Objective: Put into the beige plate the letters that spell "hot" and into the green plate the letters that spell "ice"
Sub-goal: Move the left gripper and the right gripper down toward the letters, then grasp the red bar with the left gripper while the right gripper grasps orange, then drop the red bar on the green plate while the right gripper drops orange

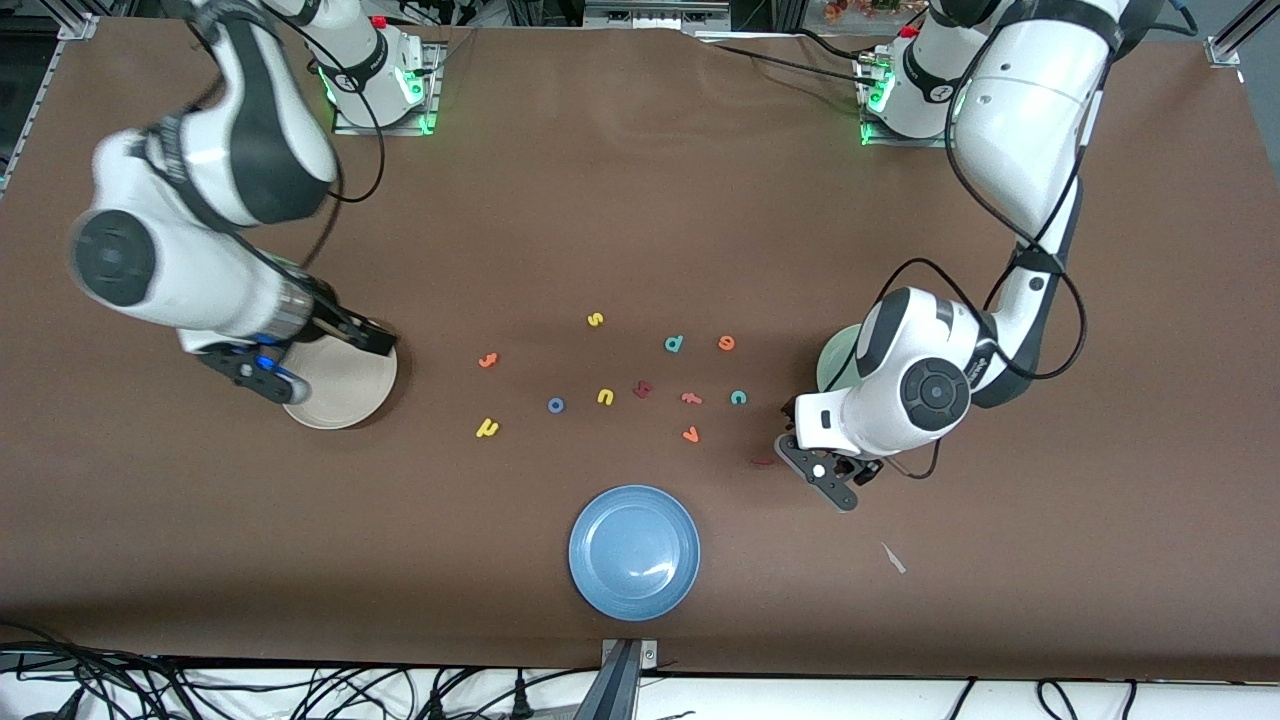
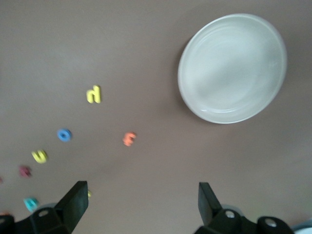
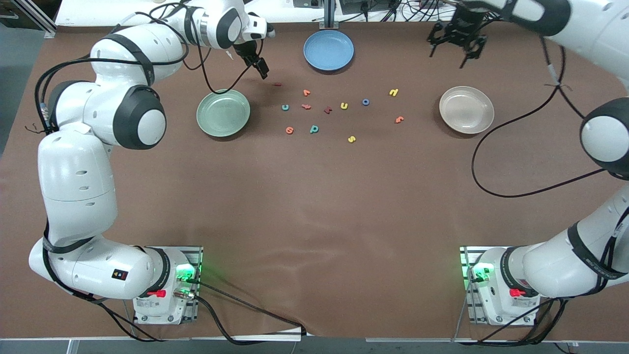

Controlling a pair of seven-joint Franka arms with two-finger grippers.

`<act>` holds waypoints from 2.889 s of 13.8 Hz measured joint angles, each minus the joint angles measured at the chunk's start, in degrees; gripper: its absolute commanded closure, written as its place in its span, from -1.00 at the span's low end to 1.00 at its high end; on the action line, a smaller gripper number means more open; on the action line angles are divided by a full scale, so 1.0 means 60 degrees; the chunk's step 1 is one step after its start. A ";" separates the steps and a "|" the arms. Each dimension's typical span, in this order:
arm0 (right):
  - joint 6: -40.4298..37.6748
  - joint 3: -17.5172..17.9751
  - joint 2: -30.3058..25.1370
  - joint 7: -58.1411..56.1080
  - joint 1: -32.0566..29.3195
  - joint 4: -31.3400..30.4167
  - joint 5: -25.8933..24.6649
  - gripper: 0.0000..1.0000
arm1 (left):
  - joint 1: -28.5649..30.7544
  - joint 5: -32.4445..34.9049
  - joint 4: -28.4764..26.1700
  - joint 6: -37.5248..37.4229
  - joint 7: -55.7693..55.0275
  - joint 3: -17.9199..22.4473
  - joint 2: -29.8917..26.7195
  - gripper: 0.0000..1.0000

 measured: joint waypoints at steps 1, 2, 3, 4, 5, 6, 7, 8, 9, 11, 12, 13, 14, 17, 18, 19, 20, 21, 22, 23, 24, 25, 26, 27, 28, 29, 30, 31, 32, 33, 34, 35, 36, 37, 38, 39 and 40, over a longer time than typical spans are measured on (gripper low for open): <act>0.0751 0.0002 0.0164 0.0844 0.0233 -0.0263 0.0003 -1.00 | -0.0006 -0.0175 0.0009 0.0271 0.1098 -0.0003 0.0185 -1.00; 0.1493 0.0003 0.0315 0.1562 0.0406 -0.0571 0.0026 -1.00 | -0.0028 -0.0411 0.0013 0.0495 0.2180 -0.0012 0.0365 -1.00; 0.2186 0.0003 0.0465 0.2206 0.0540 -0.0855 0.0140 -1.00 | -0.0092 -0.0561 0.0016 0.0822 0.3152 -0.0028 0.0544 -0.98; 0.2733 0.0004 0.0634 0.2750 0.0650 -0.1057 0.0339 -1.00 | -0.0182 -0.0630 0.0029 0.1182 0.3879 -0.0038 0.0696 -0.94; 0.3073 0.0003 0.0799 0.3169 0.0752 -0.1157 0.0483 -1.00 | -0.0264 -0.0658 0.0039 0.1384 0.4313 -0.0056 0.0788 -0.91; 0.3317 0.0003 0.0956 0.3569 0.0863 -0.1201 0.0553 -1.00 | -0.0336 -0.0703 0.0053 0.1453 0.4523 -0.0099 0.0824 -0.83; 0.3558 0.0003 0.1117 0.4024 0.0972 -0.1231 0.0566 -1.00 | -0.0407 -0.0771 0.0075 0.1461 0.4634 -0.0121 0.0831 -0.60; 0.3783 0.0002 0.1278 0.4414 0.1064 -0.1258 0.0569 -1.00 | -0.0463 -0.0787 0.0096 0.1462 0.4684 -0.0121 0.0833 -0.34; 0.4041 0.0003 0.1432 0.4723 0.1154 -0.1310 0.0569 -1.00 | -0.0493 -0.0787 0.0101 0.1462 0.4698 -0.0121 0.0840 -0.32; 0.4843 0.0002 0.1636 0.5071 0.1298 -0.1657 0.0570 -1.00 | -0.0498 -0.0787 0.0102 0.1461 0.4748 -0.0120 0.0863 -0.32; 0.5388 0.0001 0.1677 0.5144 0.1341 -0.1992 0.0570 -1.00 | -0.0497 -0.0787 0.0102 0.1462 0.4793 -0.0118 0.0876 -0.29; 0.6000 0.0001 0.1687 0.5173 0.1360 -0.2416 0.0570 -1.00 | -0.0495 -0.0787 0.0102 0.1501 0.4812 -0.0116 0.0894 -0.20; 0.6563 0.0000 0.1688 0.5174 0.1376 -0.2825 0.0570 -0.99 | -0.0495 -0.0787 0.0102 0.1635 0.4826 -0.0115 0.0918 -0.13; 0.7402 0.0001 0.1688 0.5185 0.1462 -0.3608 0.0570 -0.88 | -0.0570 -0.0787 0.0102 0.1987 0.4861 -0.0119 0.0981 -0.13; 0.7432 0.0001 0.1687 0.5189 0.1472 -0.3705 0.0570 -0.83 | -0.0604 -0.0787 0.0102 0.2015 0.4862 -0.0120 0.0987 -0.17; 0.7436 0.0000 0.1687 0.5195 0.1472 -0.3759 0.0571 -0.76 | -0.0618 -0.0787 0.0102 0.2022 0.4862 -0.0119 0.0993 -0.18; 0.7436 -0.0003 0.1687 0.5196 0.1472 -0.3798 0.0570 -0.72 | -0.0620 -0.0787 0.0102 0.2029 0.4864 -0.0119 0.1002 -0.19; 0.7435 -0.0004 0.1689 0.5197 0.1472 -0.3830 0.0571 -0.67 | -0.0620 -0.0787 0.0095 0.2033 0.4867 -0.0118 0.1017 -0.19; 0.7435 -0.0005 0.1699 0.5197 0.1472 -0.3861 0.0571 -0.61 | -0.0620 -0.0787 0.0078 0.2033 0.4868 -0.0116 0.1048 -0.19; 0.7435 -0.0005 0.1725 0.5199 0.1472 -0.3877 0.0571 -0.55 | -0.0619 -0.0787 0.0058 0.2033 0.4869 -0.0104 0.1097 -0.17; 0.7435 -0.0005 0.1761 0.5198 0.1472 -0.3883 0.0571 -0.47 | -0.0617 -0.0787 0.0038 0.2039 0.4878 -0.0087 0.1146 -0.03; 0.7435 -0.0006 0.1794 0.5201 0.1472 -0.3887 0.0571 -0.30 | -0.0614 -0.0787 0.0034 0.2050 0.4898 -0.0080 0.1190 0.62; 0.7434 -0.0008 0.1824 0.5201 0.1472 -0.3893 0.0571 -0.20 | -0.0611 -0.0787 0.0037 0.2078 0.4915 -0.0079 0.1204 0.69; 0.7434 -0.0009 0.1857 0.5201 0.1472 -0.3895 0.0571 -0.08 | -0.0612 -0.0787 0.0042 0.2085 0.4932 -0.0084 0.1190 0.72; 0.7434 -0.0010 0.1886 0.5201 0.1472 -0.3895 0.0571 0.02 | -0.0614 -0.0787 0.0044 0.2085 0.4936 -0.0093 0.1184 0.78; 0.7435 -0.0010 0.1892 0.5201 0.1472 -0.3894 0.0571 0.12 | -0.0615 -0.0787 0.0045 0.2085 0.4938 -0.0096 0.1181 0.81; 0.7423 -0.0011 0.1886 0.5201 0.1472 -0.3895 0.0571 0.24 | -0.0615 -0.0787 0.0045 0.2085 0.4941 -0.0097 0.1181 0.88; 0.7394 -0.0014 0.1871 0.5201 0.1472 -0.3894 0.0571 0.36 | -0.0615 -0.0787 0.0045 0.2085 0.4938 -0.0097 0.1181 0.95; 0.7394 -0.0016 0.1864 0.5202 0.1472 -0.3894 0.0571 0.46 | -0.0615 -0.0787 0.0045 0.2085 0.4937 -0.0098 0.1180 1.00; 0.7393 -0.0016 0.1864 0.5202 0.1472 -0.3894 0.0571 0.53 | -0.0614 -0.0787 0.0045 0.2085 0.4937 -0.0098 0.1180 1.00; 0.7397 -0.0016 0.1856 0.5202 0.1472 -0.3893 0.0571 0.66 | -0.0615 -0.0787 0.0045 0.2085 0.4937 -0.0098 0.1178 1.00; 0.7394 -0.0017 0.1846 0.5203 0.1472 -0.3892 0.0572 0.81 | -0.0615 -0.0787 0.0044 0.2084 0.4937 -0.0098 0.1177 1.00; 0.7394 -0.0017 0.1845 0.5203 0.1472 -0.3892 0.0571 0.96 | -0.0613 -0.0787 0.0046 0.2083 0.4937 -0.0098 0.1171 1.00; 0.7373 -0.0018 0.1838 0.5203 0.1472 -0.3893 0.0572 1.00 | -0.0609 -0.0787 0.0053 0.2064 0.4937 -0.0093 0.1154 1.00; 0.7373 -0.0017 0.1838 0.5202 0.1473 -0.3893 0.0572 1.00 | -0.0604 -0.0787 0.0066 0.1980 0.4930 -0.0090 0.1108 1.00; 0.7373 -0.0017 0.1838 0.5194 0.1472 -0.3893 0.0571 1.00 | -0.0595 -0.0787 0.0086 0.1730 0.4900 -0.0082 0.1016 1.00; 0.7380 -0.0017 0.1839 0.5169 0.1473 -0.3884 0.0571 1.00 | -0.0569 -0.0787 0.0107 0.1314 0.4873 -0.0064 0.0878 1.00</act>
